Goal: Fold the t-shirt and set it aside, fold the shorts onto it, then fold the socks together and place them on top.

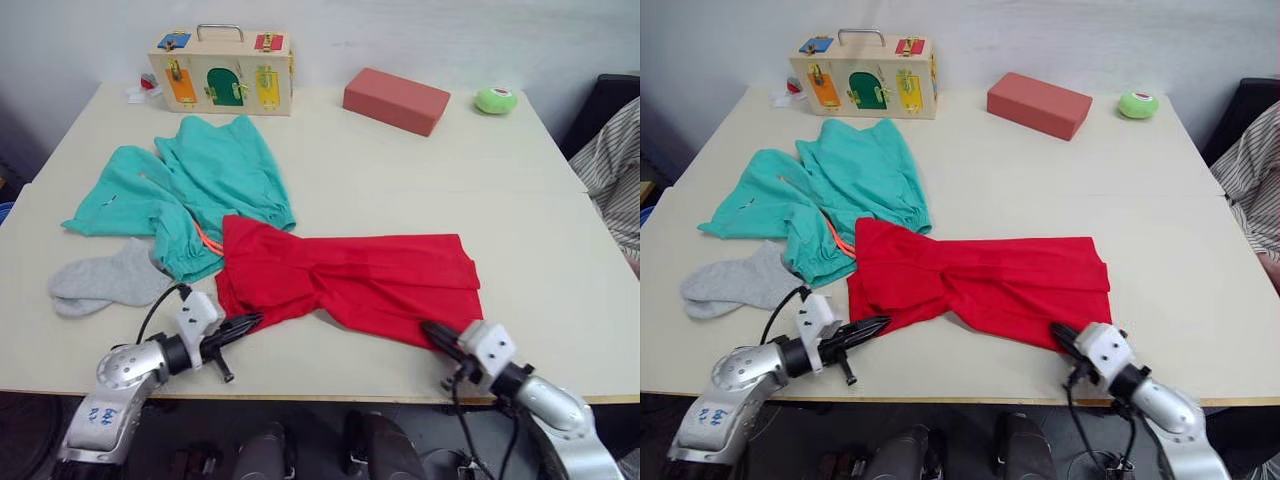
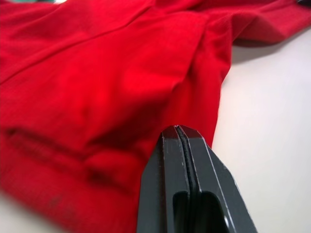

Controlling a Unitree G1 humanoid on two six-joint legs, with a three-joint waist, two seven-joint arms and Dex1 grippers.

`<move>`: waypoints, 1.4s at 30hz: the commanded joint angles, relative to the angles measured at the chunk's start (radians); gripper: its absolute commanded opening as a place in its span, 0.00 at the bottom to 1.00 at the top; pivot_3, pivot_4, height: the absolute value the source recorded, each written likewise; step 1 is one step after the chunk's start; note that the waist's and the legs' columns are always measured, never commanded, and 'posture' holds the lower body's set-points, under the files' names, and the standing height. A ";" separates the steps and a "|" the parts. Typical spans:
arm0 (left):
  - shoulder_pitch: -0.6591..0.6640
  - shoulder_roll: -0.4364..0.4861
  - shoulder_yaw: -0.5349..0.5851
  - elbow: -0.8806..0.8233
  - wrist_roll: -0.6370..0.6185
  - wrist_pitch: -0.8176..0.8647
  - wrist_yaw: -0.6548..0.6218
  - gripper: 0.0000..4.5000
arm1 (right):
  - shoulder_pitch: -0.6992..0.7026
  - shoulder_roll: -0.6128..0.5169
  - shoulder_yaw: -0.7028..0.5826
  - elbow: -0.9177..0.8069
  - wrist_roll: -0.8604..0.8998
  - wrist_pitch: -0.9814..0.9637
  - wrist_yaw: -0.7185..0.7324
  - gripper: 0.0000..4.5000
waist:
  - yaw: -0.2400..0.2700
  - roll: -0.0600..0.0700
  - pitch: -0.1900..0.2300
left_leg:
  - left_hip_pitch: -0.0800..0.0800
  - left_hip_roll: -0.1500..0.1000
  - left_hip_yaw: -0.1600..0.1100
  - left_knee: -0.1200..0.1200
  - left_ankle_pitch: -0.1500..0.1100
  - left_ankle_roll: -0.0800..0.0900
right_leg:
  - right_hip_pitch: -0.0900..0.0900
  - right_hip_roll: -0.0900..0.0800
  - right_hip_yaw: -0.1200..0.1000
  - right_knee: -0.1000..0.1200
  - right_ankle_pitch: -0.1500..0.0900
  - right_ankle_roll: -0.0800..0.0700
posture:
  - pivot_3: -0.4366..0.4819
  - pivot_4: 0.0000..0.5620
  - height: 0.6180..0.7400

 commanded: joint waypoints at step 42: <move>-0.022 0.020 -0.001 0.081 0.057 -0.050 0.001 0.00 | 0.044 -0.069 -0.210 0.130 0.162 -0.002 0.166 0.01 | 0.000 0.012 -0.008 | 0.000 0.000 0.000 0.000 0.000 0.003 | 0.000 0.000 0.000 0.000 0.000 -0.001 | 0.48 0.27 1.00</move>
